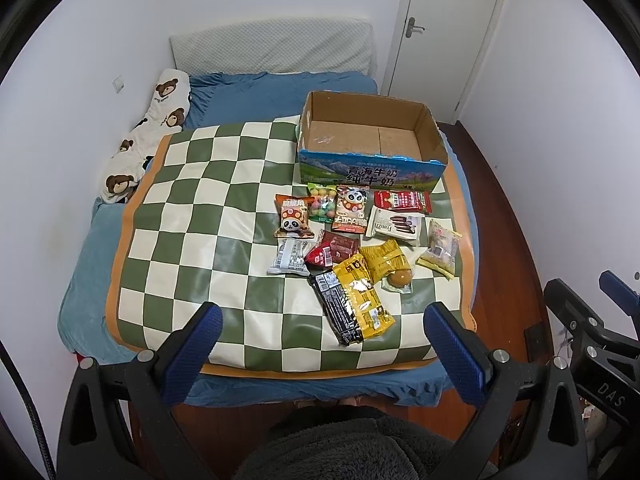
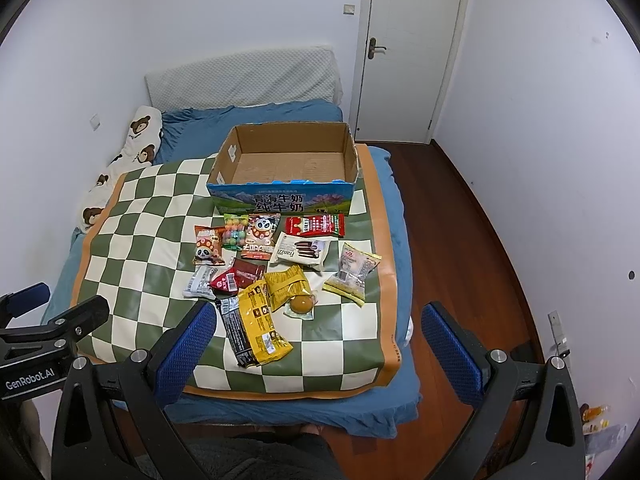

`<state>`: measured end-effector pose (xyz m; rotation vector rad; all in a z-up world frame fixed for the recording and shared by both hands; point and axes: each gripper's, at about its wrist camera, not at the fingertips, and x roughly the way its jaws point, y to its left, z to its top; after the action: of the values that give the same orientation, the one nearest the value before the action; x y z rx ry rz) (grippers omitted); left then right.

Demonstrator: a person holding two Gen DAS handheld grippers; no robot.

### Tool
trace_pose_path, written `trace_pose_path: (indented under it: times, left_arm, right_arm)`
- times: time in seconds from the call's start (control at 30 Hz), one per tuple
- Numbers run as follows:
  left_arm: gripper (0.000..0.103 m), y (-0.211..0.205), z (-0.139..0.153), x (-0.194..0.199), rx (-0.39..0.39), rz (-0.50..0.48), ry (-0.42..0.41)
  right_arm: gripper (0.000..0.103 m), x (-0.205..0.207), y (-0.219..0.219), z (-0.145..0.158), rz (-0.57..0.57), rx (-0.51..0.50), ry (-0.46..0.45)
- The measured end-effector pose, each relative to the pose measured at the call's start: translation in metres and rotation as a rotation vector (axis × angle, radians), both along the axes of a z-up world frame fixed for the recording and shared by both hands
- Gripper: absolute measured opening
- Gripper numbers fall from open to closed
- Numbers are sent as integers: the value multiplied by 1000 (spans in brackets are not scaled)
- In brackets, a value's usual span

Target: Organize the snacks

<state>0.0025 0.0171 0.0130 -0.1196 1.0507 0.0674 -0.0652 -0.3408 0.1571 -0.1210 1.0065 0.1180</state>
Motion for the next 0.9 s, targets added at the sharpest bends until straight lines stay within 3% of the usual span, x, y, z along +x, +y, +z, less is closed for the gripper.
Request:
trace_pose_path:
  times: [0.9]
  left_arm:
    - [103,-7,-1,4,0,-11,-17]
  right_arm:
    - [103,0,-1,2,-3,3,-9]
